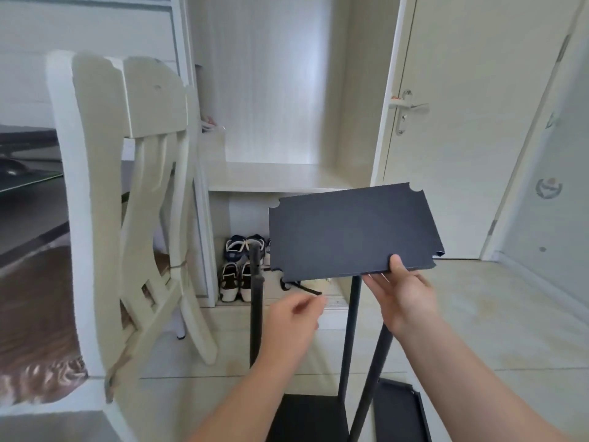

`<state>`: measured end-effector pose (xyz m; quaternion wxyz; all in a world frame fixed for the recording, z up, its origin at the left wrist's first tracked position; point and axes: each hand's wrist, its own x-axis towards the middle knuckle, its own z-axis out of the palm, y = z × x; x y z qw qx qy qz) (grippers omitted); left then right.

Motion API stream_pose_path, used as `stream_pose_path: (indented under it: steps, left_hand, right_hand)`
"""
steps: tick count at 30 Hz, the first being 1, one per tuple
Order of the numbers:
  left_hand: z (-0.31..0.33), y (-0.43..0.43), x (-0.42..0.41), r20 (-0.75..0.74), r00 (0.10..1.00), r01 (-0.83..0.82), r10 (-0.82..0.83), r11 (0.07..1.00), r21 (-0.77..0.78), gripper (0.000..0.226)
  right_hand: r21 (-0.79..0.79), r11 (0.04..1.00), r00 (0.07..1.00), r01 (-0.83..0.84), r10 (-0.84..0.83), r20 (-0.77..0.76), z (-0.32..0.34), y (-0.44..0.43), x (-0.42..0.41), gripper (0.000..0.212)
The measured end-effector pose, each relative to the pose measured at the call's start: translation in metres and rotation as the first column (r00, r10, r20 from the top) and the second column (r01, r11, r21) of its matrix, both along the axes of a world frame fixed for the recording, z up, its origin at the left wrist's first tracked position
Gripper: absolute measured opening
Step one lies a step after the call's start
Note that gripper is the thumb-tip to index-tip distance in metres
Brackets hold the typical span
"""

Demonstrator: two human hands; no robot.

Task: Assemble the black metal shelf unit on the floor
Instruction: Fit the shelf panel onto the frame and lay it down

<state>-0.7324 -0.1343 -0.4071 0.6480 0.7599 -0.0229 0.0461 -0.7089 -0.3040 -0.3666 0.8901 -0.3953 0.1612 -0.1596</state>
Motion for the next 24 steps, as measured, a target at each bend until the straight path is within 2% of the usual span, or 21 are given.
stream_pose_path:
  steps: [2,4,7,9,11,14,17,21,24]
  left_hand:
    - [-0.008,-0.009,0.009,-0.168,0.983,0.058,-0.069,0.996,-0.069,0.018]
    - [-0.004,-0.016,0.020,-0.199,0.978,0.013,-0.058,0.975,-0.220,0.024]
    - [0.007,-0.019,0.034,-0.212,0.977,-0.077,-0.016,0.904,-0.421,0.028]
    - [0.008,-0.019,0.040,-0.240,0.971,-0.131,0.012,0.863,-0.487,0.030]
    - [0.006,-0.021,0.044,-0.267,0.963,-0.164,0.021,0.835,-0.526,0.027]
    - [0.004,-0.025,0.048,-0.292,0.957,-0.164,-0.005,0.817,-0.552,0.025]
    - [0.002,-0.026,0.051,-0.317,0.948,-0.167,-0.031,0.798,-0.579,0.025]
    - [-0.003,-0.020,0.055,-0.387,0.919,-0.204,-0.079,0.744,-0.636,0.027]
    - [-0.009,-0.016,0.056,-0.434,0.896,-0.237,-0.099,0.720,-0.652,0.030]
  right_hand:
    - [-0.007,1.000,1.000,-0.018,0.018,0.004,-0.005,0.007,0.008,0.039]
    - [0.009,0.999,0.999,-0.045,0.045,0.029,-0.007,0.015,0.012,0.043]
    - [0.038,0.999,0.999,-0.024,0.024,0.023,-0.011,0.021,0.013,0.040]
    - [0.038,0.999,1.000,-0.006,0.006,0.003,-0.015,0.022,0.014,0.026]
    - [0.032,0.999,1.000,0.020,-0.019,-0.015,-0.017,0.021,0.015,0.019]
    - [0.027,0.998,0.998,0.055,-0.054,-0.025,-0.021,0.018,0.015,0.037]
    - [0.019,0.997,0.996,0.081,-0.080,-0.035,-0.022,0.018,0.015,0.040]
    - [-0.019,0.994,0.991,0.108,-0.110,-0.082,-0.026,0.023,0.017,0.011]
    - [-0.069,0.990,0.983,0.120,-0.128,-0.132,-0.032,0.026,0.020,0.011]
